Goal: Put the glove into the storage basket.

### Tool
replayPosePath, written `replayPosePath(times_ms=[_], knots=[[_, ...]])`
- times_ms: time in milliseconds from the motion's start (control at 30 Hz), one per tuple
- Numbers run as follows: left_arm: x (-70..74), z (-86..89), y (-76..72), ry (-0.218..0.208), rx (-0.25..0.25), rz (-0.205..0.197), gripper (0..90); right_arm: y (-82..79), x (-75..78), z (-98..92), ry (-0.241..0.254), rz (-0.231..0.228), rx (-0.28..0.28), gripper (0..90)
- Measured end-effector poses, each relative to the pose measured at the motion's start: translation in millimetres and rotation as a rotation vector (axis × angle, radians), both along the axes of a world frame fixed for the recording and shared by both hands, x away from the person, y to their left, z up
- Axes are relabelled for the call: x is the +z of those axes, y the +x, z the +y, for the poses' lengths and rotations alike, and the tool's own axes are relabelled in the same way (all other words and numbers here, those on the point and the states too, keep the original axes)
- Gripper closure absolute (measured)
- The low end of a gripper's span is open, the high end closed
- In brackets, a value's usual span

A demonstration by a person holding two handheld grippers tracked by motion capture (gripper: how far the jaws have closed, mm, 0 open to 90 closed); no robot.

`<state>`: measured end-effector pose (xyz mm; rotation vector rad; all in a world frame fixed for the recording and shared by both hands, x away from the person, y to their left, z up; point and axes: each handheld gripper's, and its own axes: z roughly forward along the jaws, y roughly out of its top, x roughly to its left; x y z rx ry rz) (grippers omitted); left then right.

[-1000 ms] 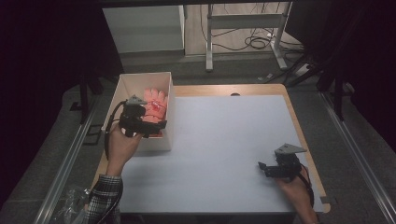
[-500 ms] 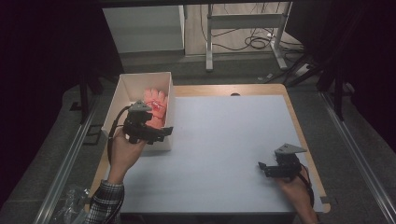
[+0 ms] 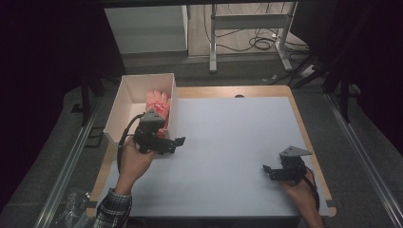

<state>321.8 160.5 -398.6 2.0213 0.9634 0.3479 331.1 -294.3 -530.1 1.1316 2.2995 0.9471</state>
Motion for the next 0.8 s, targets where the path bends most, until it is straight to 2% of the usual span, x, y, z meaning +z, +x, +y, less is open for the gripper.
replayPosePath(times_ms=[433, 800], knots=[[-14.8, -29.0, -6.6, -0.025, -0.085, 0.006, 3.8, 0.1, -0.2, 0.1, 0.001, -0.003, 0.0, 15.3], [-37.4, -52.8, -8.8, -0.015, -0.147, 0.021, 3.8, 0.1, -0.2, 0.1, 0.0, -0.004, 0.0, 15.3]])
